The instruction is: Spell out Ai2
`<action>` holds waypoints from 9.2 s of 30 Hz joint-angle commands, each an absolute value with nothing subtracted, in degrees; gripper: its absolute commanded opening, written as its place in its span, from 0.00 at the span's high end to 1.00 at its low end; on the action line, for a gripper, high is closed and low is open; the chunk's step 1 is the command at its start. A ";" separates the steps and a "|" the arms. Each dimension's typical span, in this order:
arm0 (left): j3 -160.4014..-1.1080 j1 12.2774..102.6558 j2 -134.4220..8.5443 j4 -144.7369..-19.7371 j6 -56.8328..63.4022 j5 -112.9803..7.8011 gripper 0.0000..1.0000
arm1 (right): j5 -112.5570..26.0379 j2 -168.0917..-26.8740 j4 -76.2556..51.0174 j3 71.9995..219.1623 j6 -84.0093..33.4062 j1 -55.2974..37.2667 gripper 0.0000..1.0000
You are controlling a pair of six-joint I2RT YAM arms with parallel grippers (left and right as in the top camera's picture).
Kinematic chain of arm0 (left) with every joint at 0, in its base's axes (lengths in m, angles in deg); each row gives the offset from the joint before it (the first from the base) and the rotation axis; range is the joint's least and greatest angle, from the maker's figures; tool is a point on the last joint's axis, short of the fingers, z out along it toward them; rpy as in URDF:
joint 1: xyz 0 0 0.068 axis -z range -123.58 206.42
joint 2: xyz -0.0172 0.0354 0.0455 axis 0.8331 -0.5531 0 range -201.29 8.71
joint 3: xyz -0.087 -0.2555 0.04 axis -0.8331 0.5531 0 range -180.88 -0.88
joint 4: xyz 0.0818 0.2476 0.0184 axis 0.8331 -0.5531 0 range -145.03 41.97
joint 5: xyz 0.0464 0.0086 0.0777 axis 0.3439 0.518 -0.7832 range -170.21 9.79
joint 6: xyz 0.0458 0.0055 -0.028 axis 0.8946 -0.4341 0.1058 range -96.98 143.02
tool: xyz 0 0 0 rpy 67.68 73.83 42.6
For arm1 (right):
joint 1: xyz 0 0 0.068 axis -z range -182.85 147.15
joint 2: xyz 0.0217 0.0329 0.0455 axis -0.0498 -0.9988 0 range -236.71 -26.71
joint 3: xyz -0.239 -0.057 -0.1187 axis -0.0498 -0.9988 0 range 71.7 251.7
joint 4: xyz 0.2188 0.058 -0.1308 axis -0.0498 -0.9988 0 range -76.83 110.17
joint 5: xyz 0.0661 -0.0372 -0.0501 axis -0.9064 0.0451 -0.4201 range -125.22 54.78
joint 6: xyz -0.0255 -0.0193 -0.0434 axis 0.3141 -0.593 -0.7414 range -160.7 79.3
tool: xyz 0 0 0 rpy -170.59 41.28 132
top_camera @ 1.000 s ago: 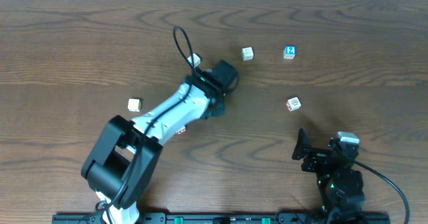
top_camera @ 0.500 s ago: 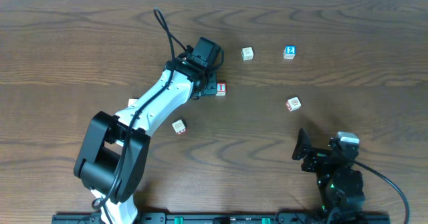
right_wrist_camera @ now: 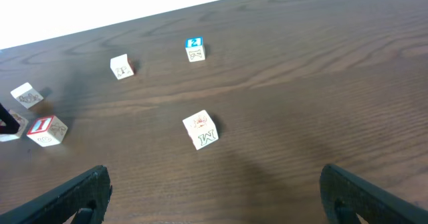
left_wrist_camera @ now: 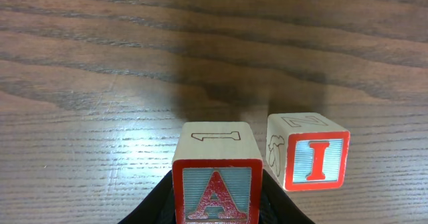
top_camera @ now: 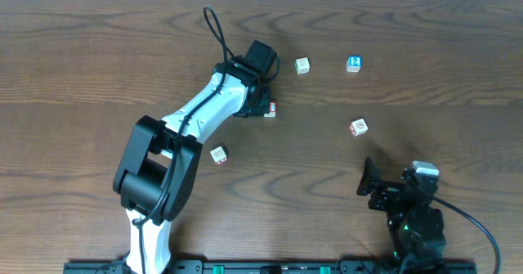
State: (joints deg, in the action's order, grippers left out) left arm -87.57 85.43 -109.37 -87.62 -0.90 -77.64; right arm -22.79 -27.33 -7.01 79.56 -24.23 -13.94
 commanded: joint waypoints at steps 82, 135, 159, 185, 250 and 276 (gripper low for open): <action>-85.34 85.69 -111.95 -84.52 -4.35 -76.35 0.67 | -22.62 -27.03 -6.99 79.39 -24.69 -13.64 0.01; -85.37 85.50 -111.95 -73.24 -3.74 -84.04 0.50 | -22.59 -27.03 -6.99 79.39 -24.69 -13.64 0.01; -86.33 80.54 -108.17 -84.30 -5.34 -84.65 0.94 | -22.59 -27.03 -6.99 79.39 -24.69 -13.64 0.01; -82.61 81.39 -108.19 -80.32 -5.29 -78.64 0.94 | -22.59 -27.03 -7.01 79.39 -24.69 -13.64 0.01; -82.61 82.37 -108.19 -76.98 0.69 -74.82 0.94 | -22.59 -27.03 -6.99 79.39 -24.69 -13.64 0.01; -83.90 79.68 -106.31 -81.37 -1.67 -80.72 0.94 | -22.59 -27.03 -6.99 79.39 -24.69 -13.64 0.01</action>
